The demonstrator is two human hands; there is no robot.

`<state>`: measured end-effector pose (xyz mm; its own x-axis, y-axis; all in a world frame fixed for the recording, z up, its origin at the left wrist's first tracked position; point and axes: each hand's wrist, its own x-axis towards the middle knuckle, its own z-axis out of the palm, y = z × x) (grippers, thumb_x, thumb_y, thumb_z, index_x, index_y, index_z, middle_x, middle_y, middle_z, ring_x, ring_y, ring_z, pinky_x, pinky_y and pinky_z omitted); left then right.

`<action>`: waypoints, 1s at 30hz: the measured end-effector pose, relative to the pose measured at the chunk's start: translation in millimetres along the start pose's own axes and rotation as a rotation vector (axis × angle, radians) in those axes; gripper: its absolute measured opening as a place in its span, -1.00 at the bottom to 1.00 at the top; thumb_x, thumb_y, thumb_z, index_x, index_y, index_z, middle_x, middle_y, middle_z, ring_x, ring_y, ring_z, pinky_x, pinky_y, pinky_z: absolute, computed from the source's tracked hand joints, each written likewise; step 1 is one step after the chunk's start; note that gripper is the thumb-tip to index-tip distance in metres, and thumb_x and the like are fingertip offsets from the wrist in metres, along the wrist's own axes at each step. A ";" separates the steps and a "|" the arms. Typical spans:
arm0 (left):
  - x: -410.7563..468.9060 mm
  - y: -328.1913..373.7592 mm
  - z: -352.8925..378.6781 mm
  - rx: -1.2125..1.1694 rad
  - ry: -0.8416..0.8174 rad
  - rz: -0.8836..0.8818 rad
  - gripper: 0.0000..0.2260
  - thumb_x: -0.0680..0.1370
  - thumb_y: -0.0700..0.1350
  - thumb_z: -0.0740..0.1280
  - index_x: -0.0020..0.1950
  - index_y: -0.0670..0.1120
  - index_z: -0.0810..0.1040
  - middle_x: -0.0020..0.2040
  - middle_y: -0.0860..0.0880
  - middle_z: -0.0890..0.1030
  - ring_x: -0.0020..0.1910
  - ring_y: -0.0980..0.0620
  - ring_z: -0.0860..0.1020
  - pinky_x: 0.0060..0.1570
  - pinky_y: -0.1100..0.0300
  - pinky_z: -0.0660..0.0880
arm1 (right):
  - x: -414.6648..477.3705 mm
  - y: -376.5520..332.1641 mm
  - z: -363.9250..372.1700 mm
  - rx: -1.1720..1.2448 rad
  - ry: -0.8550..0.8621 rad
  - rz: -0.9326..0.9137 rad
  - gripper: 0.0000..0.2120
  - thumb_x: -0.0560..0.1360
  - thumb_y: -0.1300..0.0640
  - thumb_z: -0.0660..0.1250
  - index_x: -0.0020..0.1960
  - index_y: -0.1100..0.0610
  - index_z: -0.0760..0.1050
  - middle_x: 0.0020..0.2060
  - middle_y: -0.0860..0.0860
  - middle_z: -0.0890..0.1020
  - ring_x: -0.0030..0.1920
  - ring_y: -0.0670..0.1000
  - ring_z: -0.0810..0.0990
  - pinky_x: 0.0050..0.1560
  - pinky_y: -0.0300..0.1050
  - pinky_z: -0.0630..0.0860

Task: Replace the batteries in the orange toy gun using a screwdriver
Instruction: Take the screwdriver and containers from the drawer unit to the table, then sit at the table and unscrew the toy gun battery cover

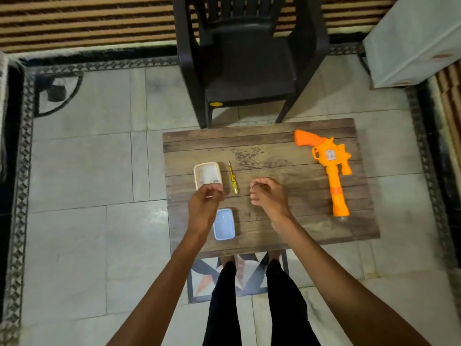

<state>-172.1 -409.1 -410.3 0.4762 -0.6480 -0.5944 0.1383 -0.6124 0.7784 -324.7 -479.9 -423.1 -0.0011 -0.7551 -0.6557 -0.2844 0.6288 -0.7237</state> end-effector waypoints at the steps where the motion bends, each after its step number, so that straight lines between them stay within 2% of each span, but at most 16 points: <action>1: -23.0 15.7 4.6 -0.027 -0.047 0.013 -0.91 0.58 -0.23 0.35 -0.02 -0.10 0.65 -0.10 0.00 0.68 -0.16 0.14 0.64 0.08 0.06 0.57 | -26.3 -14.8 -16.9 0.047 -0.016 -0.003 -0.87 0.56 0.21 0.34 0.07 0.20 0.59 -0.15 0.07 0.68 -0.24 -0.04 0.62 -0.16 -0.09 0.64; 4: -73.2 41.8 16.8 -0.063 -0.139 0.080 -0.89 0.61 -0.21 0.32 -0.01 -0.14 0.65 -0.08 -0.06 0.69 -0.12 0.05 0.65 0.03 0.16 0.57 | -78.9 -39.7 -53.7 0.170 -0.070 -0.005 -0.87 0.60 0.24 0.29 0.08 0.22 0.58 -0.19 0.10 0.66 -0.24 -0.01 0.62 -0.15 -0.12 0.63; 8: -153.0 73.1 45.7 -0.025 -0.244 0.131 -0.89 0.61 -0.20 0.33 -0.06 -0.08 0.64 -0.09 -0.03 0.69 -0.04 -0.05 0.66 0.08 0.10 0.58 | -153.9 -63.7 -128.9 0.290 -0.047 -0.048 -0.87 0.60 0.24 0.30 0.09 0.21 0.59 -0.17 0.13 0.67 -0.21 0.02 0.64 -0.07 -0.07 0.64; 13: -236.7 92.8 102.5 -0.007 -0.338 0.175 -0.89 0.62 -0.17 0.31 0.05 -0.13 0.63 -0.02 -0.11 0.70 0.00 -0.10 0.66 0.09 0.07 0.57 | -220.2 -62.9 -229.7 0.295 -0.007 -0.150 -0.84 0.59 0.21 0.31 0.12 0.23 0.59 -0.15 0.14 0.67 -0.17 0.03 0.63 -0.07 -0.09 0.62; 15: -263.8 98.2 134.6 -0.041 -0.372 0.194 -0.90 0.62 -0.20 0.31 0.04 -0.14 0.63 -0.06 -0.12 0.68 -0.02 -0.11 0.65 0.10 0.05 0.57 | -235.5 -52.0 -270.4 0.305 0.012 -0.178 -0.86 0.59 0.22 0.31 0.10 0.20 0.60 -0.15 0.14 0.68 -0.16 0.04 0.63 -0.04 -0.04 0.62; 18: -304.3 101.0 194.8 -0.045 -0.412 0.215 -0.88 0.62 -0.20 0.30 0.00 -0.11 0.63 -0.14 -0.02 0.68 -0.07 -0.04 0.64 0.07 0.09 0.56 | -252.7 -33.1 -337.5 0.315 0.046 -0.206 -0.87 0.58 0.26 0.31 0.07 0.23 0.61 -0.20 0.12 0.68 -0.19 0.06 0.61 -0.08 -0.05 0.60; 20: -333.1 102.1 236.4 -0.056 -0.446 0.219 -0.87 0.63 -0.19 0.28 0.04 -0.14 0.63 -0.10 -0.06 0.71 -0.06 -0.02 0.65 0.07 0.14 0.57 | -263.4 -23.5 -386.0 0.333 0.087 -0.244 -0.87 0.57 0.28 0.32 0.06 0.26 0.61 -0.22 0.12 0.68 -0.21 0.05 0.61 -0.11 -0.09 0.60; 23: -367.5 108.8 291.2 -0.065 -0.494 0.225 -0.84 0.64 -0.18 0.26 0.10 -0.17 0.62 0.00 -0.19 0.68 -0.01 -0.10 0.64 0.11 0.11 0.56 | -274.4 -16.9 -449.2 0.380 0.121 -0.246 -0.87 0.57 0.28 0.32 0.07 0.27 0.61 -0.20 0.16 0.66 -0.20 0.06 0.60 -0.12 -0.12 0.61; 26: -392.9 123.0 336.7 -0.132 -0.507 0.205 -0.82 0.64 -0.20 0.26 0.15 -0.21 0.60 -0.04 -0.14 0.66 -0.05 -0.05 0.61 0.04 0.16 0.55 | -278.5 -17.6 -501.6 0.434 0.123 -0.240 -0.85 0.57 0.23 0.33 0.09 0.26 0.61 -0.17 0.17 0.66 -0.18 0.05 0.61 -0.09 -0.13 0.61; 30: -408.5 150.1 394.4 -0.130 -0.580 0.219 -0.81 0.65 -0.13 0.27 0.16 -0.17 0.60 -0.05 -0.08 0.68 -0.03 -0.01 0.64 0.08 0.14 0.56 | -267.4 -28.0 -560.1 0.458 0.137 -0.292 -0.84 0.56 0.20 0.35 0.09 0.24 0.61 -0.15 0.16 0.67 -0.17 0.02 0.62 -0.05 -0.10 0.61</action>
<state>-688.4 -415.0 -130.3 -0.0376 -0.9147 -0.4025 0.2130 -0.4008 0.8910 -853.4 -399.6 -106.9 -0.1179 -0.9078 -0.4026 0.1544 0.3837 -0.9105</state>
